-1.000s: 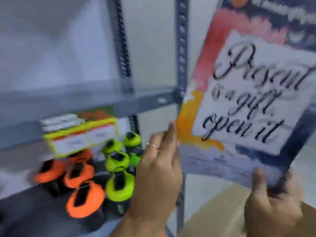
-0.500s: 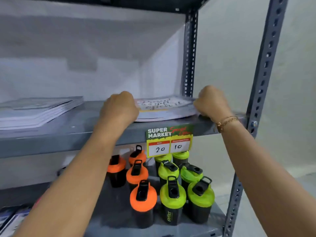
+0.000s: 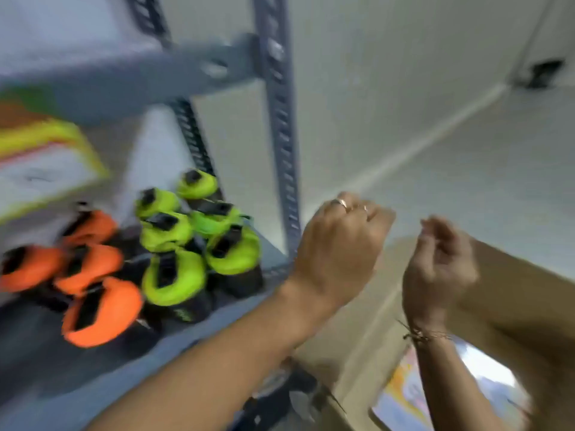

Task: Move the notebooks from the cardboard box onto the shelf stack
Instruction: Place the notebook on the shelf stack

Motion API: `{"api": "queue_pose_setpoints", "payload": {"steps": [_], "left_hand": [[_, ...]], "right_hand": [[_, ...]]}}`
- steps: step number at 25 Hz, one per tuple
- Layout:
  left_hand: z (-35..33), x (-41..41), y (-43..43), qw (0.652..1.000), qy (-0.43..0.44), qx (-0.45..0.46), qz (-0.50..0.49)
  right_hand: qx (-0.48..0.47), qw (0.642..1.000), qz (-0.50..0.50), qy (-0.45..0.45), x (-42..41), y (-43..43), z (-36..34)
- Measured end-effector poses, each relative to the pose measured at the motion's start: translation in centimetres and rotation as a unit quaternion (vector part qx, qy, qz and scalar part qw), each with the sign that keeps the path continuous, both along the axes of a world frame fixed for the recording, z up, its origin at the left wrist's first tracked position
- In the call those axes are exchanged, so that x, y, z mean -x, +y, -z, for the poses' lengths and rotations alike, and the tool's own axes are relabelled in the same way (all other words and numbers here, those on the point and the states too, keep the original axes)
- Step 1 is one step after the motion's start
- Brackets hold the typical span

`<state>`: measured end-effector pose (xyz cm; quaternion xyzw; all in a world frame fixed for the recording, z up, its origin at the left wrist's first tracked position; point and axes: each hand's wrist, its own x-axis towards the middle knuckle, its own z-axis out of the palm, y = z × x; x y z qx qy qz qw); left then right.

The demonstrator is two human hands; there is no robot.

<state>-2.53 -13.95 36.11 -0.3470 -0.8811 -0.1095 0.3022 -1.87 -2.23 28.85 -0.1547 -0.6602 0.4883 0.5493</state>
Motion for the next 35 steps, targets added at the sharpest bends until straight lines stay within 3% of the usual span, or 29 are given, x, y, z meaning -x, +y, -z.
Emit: {"api": "queue_pose_setpoints", "payload": {"steps": [2,3,4,6,7,8,9,10,13,18,21,25,29,32,35], "left_hand": [[9.3,0.5,6.4,0.971,-0.230,0.053,0.048],[14.3,0.5,9.0,0.930,-0.351,0.097,0.041],[19.5,0.5,10.9,0.881,-0.449,0.150,0.022],[29.5,-0.2,12.9,0.789,-0.558,0.257,-0.019],[33.6,-1.0,13.2,0.742,-0.601,0.294,-0.045],[36.7,-1.8,12.9,0.704,-0.633,0.313,-0.079],[39.1,-2.5,12.7,0.677,-0.658,0.310,-0.116],[41.1,-3.2,12.7,0.664,-0.670,0.294,-0.155],[42.9,-3.6,13.1,0.671,-0.663,0.245,-0.225],[41.2,-3.7,14.1,0.672,-0.646,0.234,-0.277],[39.3,-3.6,13.7,0.684,-0.639,0.214,-0.280],[34.8,-3.7,13.4,0.763,-0.571,0.198,-0.229],[25.2,-4.0,11.9,0.850,-0.489,0.106,-0.165],[15.6,-5.1,7.6,0.920,-0.375,-0.014,-0.114],[5.9,-6.8,1.9,0.958,-0.222,-0.151,-0.097]], "right_hand": [[0.082,0.969,0.043,-0.229,-2.0,5.3,10.8],[0.128,0.930,0.065,-0.337,-3.5,7.7,16.1],[0.176,0.878,0.080,-0.437,-5.1,9.6,20.7],[0.262,0.728,0.091,-0.627,-8.5,12.4,28.0],[0.305,0.649,0.078,-0.693,-9.9,13.2,30.6],[0.347,0.593,0.055,-0.724,-11.0,13.2,32.2],[0.380,0.561,0.037,-0.734,-11.8,13.0,33.5],[0.404,0.552,0.033,-0.729,-12.5,12.7,34.6],[0.416,0.588,0.092,-0.688,-13.6,11.5,36.0],[0.384,0.614,0.159,-0.671,-13.2,10.2,34.9],[0.420,0.636,0.217,-0.611,-12.9,9.5,33.2],[0.432,0.696,0.243,-0.519,-12.4,9.7,30.4],[0.372,0.802,0.238,-0.402,-11.7,9.4,22.1],[0.278,0.902,0.230,-0.238,-11.4,6.8,12.8],[0.234,0.956,0.172,-0.045,-10.9,2.4,3.6]]}}
